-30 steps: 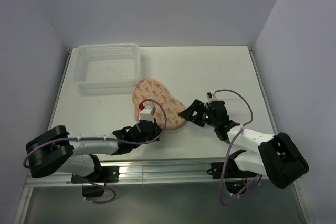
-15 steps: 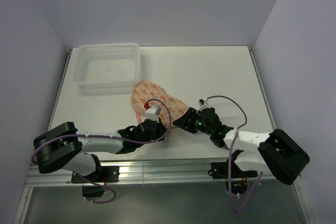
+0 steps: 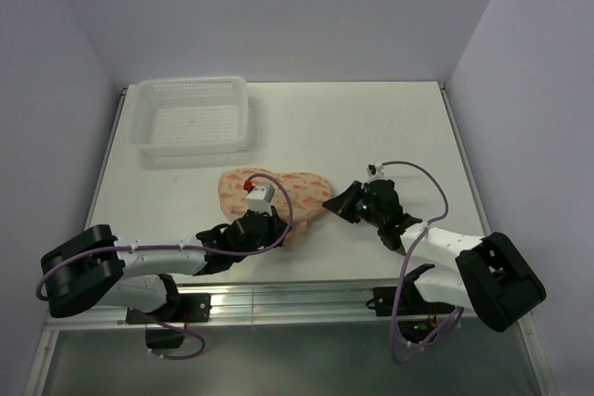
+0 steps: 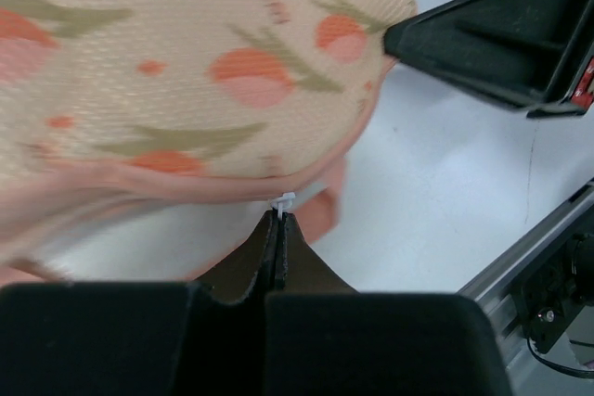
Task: Place the bra in the laundry bag and zip it closed
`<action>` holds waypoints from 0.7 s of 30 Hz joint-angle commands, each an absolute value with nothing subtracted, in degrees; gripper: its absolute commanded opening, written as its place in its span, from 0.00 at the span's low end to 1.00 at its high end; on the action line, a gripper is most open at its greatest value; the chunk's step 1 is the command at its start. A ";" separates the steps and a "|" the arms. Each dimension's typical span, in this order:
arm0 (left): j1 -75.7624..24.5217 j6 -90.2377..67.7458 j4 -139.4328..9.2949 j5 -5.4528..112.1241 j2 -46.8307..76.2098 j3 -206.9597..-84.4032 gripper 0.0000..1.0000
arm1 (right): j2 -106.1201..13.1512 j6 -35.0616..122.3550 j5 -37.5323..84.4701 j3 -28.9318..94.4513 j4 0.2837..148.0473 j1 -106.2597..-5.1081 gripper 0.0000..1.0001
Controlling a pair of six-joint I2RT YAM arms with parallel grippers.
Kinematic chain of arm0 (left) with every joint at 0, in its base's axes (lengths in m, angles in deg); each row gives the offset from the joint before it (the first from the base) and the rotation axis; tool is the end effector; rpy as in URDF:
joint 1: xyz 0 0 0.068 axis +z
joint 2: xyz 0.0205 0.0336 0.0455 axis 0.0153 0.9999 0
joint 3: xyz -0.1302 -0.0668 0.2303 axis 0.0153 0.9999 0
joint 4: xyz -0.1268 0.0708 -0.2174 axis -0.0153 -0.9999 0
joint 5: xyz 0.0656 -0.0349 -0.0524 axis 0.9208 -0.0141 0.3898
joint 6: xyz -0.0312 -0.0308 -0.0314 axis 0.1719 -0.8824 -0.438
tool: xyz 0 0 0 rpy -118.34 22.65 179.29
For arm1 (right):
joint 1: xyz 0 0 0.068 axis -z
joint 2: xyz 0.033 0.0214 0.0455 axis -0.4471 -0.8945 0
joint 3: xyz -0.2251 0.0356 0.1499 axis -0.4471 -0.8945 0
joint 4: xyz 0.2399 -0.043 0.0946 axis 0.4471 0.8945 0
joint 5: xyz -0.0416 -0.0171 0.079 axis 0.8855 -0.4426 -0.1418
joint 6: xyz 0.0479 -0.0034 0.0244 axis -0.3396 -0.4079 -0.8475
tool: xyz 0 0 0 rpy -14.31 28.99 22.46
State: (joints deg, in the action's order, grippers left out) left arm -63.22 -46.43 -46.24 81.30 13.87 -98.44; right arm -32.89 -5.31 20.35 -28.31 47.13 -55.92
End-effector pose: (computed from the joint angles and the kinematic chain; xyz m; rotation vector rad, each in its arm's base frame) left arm 0.1194 -0.2181 0.1685 0.1049 2.1473 -0.8321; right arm 0.1815 0.1097 0.1495 0.3798 2.1829 1.0796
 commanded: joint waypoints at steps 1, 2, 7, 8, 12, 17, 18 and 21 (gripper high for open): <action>-62.14 -45.46 -49.68 83.30 9.87 -96.10 0.00 | -32.64 1.14 21.89 -24.95 49.49 -49.52 0.00; -61.79 -45.46 -50.55 83.74 9.34 -95.75 0.00 | -33.60 1.76 21.19 -24.60 49.92 -48.54 0.00; -60.65 -46.16 -53.20 84.62 5.91 -93.29 0.00 | -36.24 5.54 20.74 -21.26 52.12 -44.84 0.00; -60.56 -46.25 -53.29 84.62 5.56 -93.03 0.00 | -36.68 5.64 20.22 -20.91 52.12 -44.32 0.00; -60.21 -46.42 -55.21 85.68 5.46 -93.72 0.00 | -35.81 7.73 21.87 -19.67 54.31 -44.05 0.00; -59.50 -46.16 -56.71 85.86 5.20 -92.94 0.00 | -33.70 10.64 23.02 -17.74 58.45 -41.15 0.00; -59.07 -46.33 -56.97 85.85 4.59 -92.59 0.00 | -33.61 10.82 23.11 -17.39 58.63 -39.84 0.00; -58.71 -47.12 -58.99 86.47 2.31 -91.44 0.00 | -34.13 11.08 23.46 -17.04 58.72 -38.25 0.00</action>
